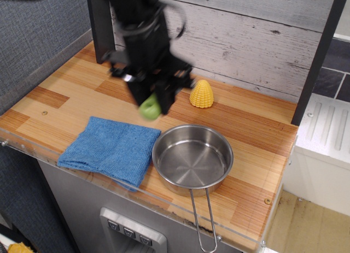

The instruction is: Place the green utensil on the blue cloth.

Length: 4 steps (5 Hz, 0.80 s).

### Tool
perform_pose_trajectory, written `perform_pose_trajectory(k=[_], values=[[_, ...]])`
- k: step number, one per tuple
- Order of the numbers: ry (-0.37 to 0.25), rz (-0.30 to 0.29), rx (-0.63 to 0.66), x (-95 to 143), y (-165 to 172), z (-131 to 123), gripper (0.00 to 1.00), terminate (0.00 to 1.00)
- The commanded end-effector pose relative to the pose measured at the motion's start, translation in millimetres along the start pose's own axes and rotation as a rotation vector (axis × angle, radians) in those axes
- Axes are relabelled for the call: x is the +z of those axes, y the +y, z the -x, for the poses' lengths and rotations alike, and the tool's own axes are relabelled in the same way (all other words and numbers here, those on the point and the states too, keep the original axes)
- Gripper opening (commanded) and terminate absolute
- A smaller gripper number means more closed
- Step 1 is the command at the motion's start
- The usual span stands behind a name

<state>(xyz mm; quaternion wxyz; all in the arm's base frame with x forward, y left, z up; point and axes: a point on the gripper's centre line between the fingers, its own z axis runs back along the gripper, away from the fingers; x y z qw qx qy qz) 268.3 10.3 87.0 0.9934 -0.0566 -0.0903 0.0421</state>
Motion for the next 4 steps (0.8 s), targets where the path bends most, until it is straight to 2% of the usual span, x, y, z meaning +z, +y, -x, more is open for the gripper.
perform_pose_trajectory(k=[1, 2, 3, 4], values=[[0.023, -0.104, 0.039, -10.0, 46.4, 15.6, 0.0, 0.0], [0.064, -0.154, 0.05, -23.9, 66.5, 20.7, 0.0, 0.0], [0.087, -0.161, 0.049, -29.5, 71.0, 25.4, 0.0, 0.0], [0.097, -0.14, 0.034, -30.0, 64.7, 29.9, 0.0, 0.0]])
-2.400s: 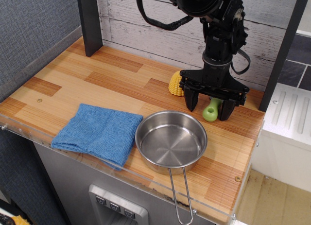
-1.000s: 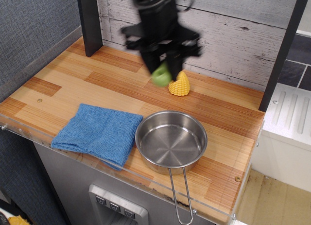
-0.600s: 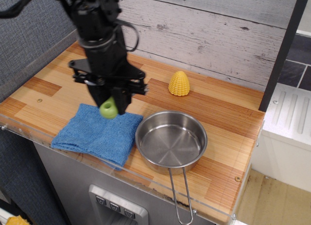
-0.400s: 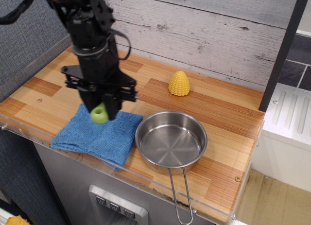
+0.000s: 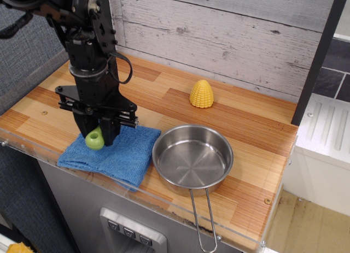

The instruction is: Place the green utensil on the blue cloth.

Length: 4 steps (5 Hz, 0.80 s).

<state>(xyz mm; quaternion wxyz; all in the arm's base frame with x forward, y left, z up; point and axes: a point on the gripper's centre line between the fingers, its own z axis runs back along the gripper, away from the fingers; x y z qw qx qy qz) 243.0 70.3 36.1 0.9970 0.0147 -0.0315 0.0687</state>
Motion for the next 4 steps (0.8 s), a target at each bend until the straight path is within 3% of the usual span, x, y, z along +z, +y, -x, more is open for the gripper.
perform_pose_trajectory(k=[1, 3, 4], values=[[-0.027, 0.032, -0.025, 15.7, -7.1, 5.8, 1.0, 0.0], [-0.088, 0.072, -0.016, 43.6, -0.6, -11.3, 1.0, 0.0], [-0.161, 0.103, -0.015, 73.7, 5.9, -37.0, 1.0, 0.0]])
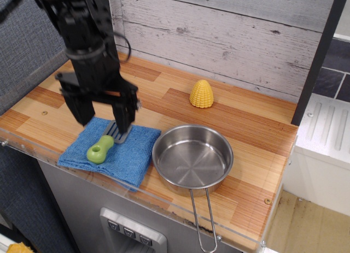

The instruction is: Place the green utensil on the blue cloth.

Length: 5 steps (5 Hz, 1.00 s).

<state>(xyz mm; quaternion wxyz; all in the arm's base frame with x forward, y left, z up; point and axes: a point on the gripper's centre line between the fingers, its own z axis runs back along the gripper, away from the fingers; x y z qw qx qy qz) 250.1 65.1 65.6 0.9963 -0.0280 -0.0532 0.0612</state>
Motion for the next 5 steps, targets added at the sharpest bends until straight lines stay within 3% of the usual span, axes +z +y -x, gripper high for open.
perform_pose_trajectory(k=[1, 2, 4, 5], values=[[-0.145, 0.016, -0.047, 44.1, 5.2, -47.0, 1.0, 0.0], [-0.159, -0.025, -0.094, 41.9, -0.3, -56.5, 1.0, 0.0], [-0.135, -0.041, -0.115, 39.1, 3.6, -64.0, 1.0, 0.0], [-0.135, -0.041, -0.115, 39.1, 3.6, -64.0, 1.0, 1.0]])
